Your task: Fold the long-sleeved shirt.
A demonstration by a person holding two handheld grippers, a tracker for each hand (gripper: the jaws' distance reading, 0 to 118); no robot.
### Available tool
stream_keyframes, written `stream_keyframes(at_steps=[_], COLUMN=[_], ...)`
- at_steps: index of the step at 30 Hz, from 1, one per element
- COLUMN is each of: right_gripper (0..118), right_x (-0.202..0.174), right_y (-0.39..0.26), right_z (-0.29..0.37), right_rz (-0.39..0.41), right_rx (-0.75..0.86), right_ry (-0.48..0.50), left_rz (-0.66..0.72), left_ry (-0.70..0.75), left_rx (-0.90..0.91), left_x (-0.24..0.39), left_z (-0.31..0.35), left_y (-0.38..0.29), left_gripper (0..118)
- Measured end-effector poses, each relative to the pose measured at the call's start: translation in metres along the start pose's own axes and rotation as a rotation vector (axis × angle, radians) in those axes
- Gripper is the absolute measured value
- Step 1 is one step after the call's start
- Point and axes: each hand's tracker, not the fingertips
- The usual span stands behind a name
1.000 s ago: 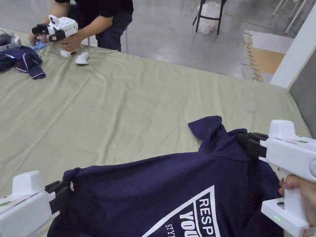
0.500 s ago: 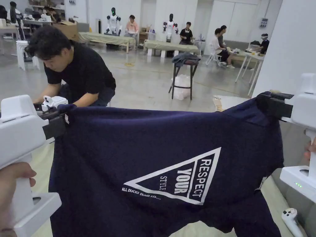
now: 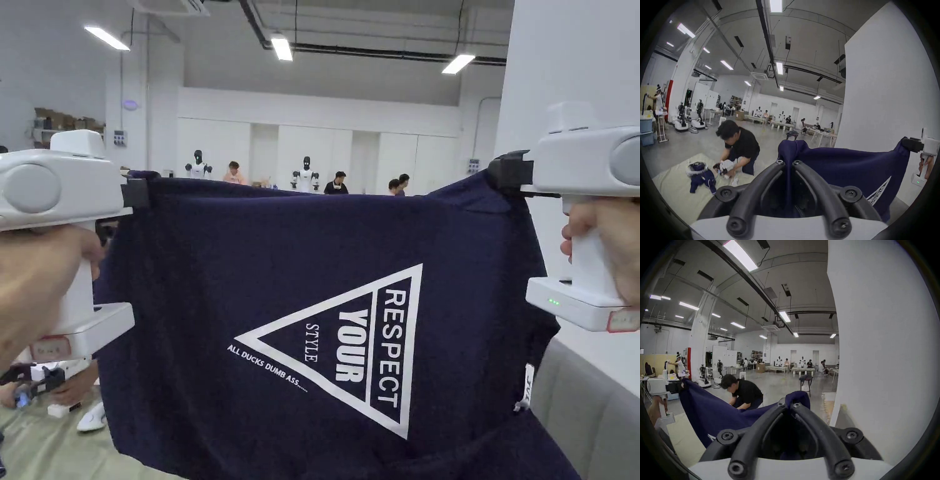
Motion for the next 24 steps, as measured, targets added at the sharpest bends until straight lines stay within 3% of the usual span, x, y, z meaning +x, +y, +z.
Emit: stream_keyframes(at_steps=[7, 11, 14, 19, 24], right_gripper=[0, 0, 0, 0, 0], right_x=[-0.011, -0.028, -0.035, -0.042, -0.039], right_y=[0.052, 0.063, 0.066, 0.055, 0.005], right_z=[-0.062, -0.100, -0.127, -0.160, -0.182], right_rz=[0.036, 0.134, 0.134, 0.132, 0.148], right_rx=[0.072, 0.105, 0.134, 0.168, 0.113], right_ry=[-0.075, -0.178, -0.198, -0.217, -0.198], left_rz=[-0.036, -0.058, -0.049, -0.029, -0.060], left_ry=[0.018, 0.044, 0.061, 0.070, 0.082], left_rx=[0.026, 0.026, 0.039, 0.057, -0.007], left_x=[0.016, 0.018, 0.016, 0.003, -0.011], left_z=[-0.072, -0.111, -0.140, -0.183, -0.208], left_y=[0.058, 0.073, 0.081, 0.076, 0.025], left_gripper=[8, 8, 8, 8, 8])
